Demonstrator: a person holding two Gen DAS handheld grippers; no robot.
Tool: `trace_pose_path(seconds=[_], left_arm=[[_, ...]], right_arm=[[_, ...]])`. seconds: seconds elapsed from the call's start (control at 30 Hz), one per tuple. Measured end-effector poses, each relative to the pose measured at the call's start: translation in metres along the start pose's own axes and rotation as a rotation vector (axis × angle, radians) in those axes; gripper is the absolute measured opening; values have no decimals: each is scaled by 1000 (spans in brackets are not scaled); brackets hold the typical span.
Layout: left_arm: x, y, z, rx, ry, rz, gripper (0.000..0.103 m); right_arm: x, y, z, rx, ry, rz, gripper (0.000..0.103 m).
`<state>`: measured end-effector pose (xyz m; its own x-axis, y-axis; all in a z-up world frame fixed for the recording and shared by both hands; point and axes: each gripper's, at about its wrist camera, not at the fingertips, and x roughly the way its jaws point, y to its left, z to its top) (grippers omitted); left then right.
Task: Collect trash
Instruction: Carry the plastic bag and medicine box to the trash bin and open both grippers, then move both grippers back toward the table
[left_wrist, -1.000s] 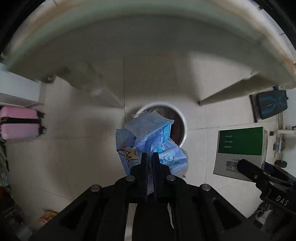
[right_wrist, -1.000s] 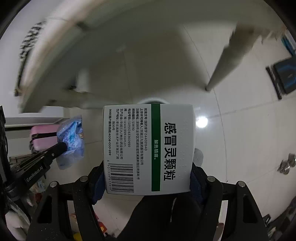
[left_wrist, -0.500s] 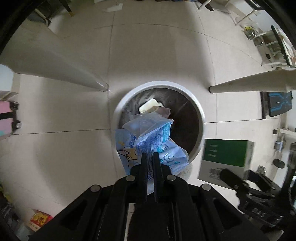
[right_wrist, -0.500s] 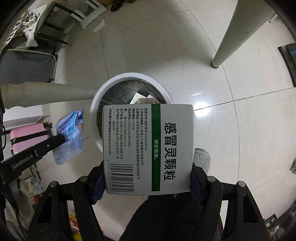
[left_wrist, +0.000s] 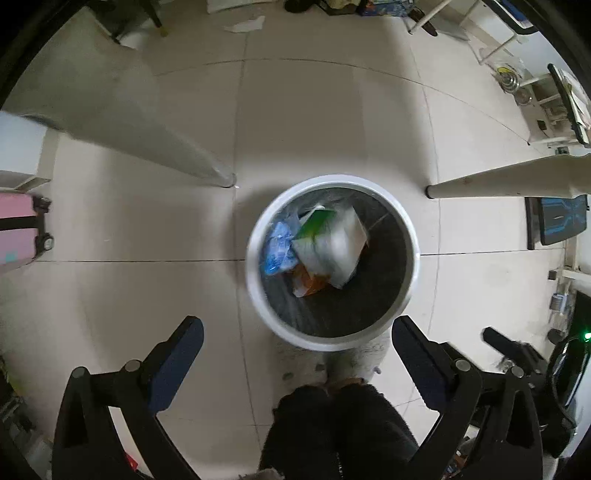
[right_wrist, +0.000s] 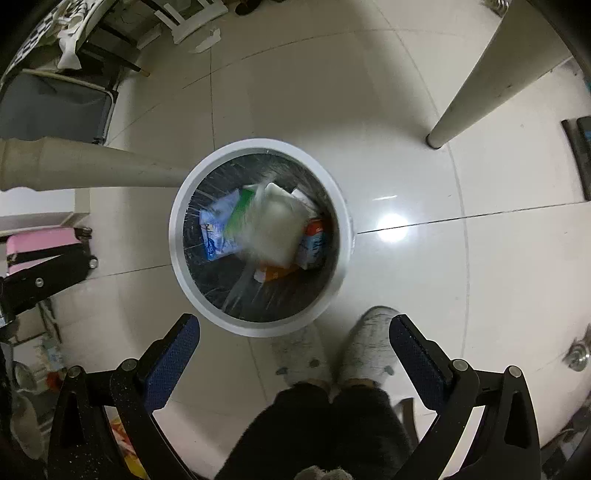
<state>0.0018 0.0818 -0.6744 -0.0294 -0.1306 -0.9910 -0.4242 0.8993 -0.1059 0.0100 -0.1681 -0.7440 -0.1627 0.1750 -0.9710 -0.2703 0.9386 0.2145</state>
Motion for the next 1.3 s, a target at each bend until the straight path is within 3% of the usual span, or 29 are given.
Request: trace_pose_path(seconds=[0.27,0.37,0.6,0.8,1.07,1.3], left_arm=[[-49,7,-36,-6,-48,118,103],[-79,7,-53,-7,-53,128,103],[-163,-8,-82,19,-86,130,103],[-250,-11,-93,15,-182,152,103],[-362,-13,-71,-33,-380,183,103],[-424,-14,-3,-133,-521,254,103]], right_arm=[[-52,20,-14,-47,-12,-81,103],[-82,24,-23,-56,-9,-102,103],[-181,47,-52,-67,-32,-101,103],[-281,68,-68,-72,-73,-71,103],[-413,102,-51,-80,-189,14,103],[-489,120,35,-77,-286,99,103]])
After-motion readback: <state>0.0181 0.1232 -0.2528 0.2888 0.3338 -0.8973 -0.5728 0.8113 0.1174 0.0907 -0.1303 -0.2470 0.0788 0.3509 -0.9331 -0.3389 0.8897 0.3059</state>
